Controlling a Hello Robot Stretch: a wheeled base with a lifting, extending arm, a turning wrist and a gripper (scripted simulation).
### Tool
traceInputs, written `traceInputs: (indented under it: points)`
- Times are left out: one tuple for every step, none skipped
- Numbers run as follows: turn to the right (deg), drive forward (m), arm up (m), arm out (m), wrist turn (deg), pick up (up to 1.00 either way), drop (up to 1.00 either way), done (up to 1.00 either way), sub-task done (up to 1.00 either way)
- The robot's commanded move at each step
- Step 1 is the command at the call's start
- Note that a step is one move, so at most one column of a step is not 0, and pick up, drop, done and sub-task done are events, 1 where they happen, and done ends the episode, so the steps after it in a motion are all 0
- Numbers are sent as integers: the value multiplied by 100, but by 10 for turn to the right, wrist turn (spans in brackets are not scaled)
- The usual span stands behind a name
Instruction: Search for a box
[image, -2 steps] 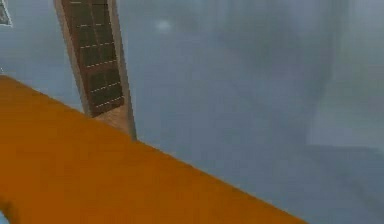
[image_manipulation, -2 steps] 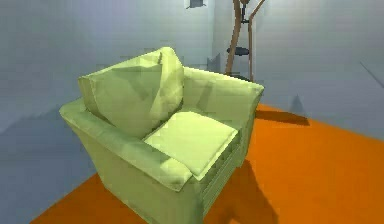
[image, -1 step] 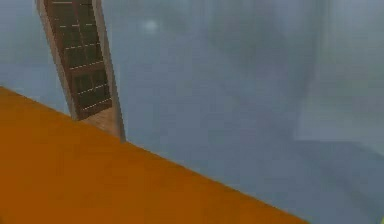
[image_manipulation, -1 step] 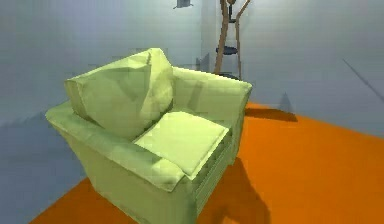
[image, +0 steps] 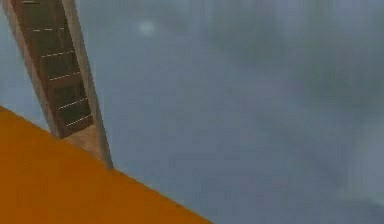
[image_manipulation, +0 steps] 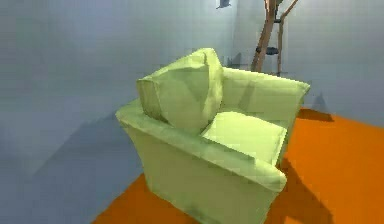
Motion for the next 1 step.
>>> traceInputs:
  points:
    - [-450,0,0,0,0,0,0,0,0]
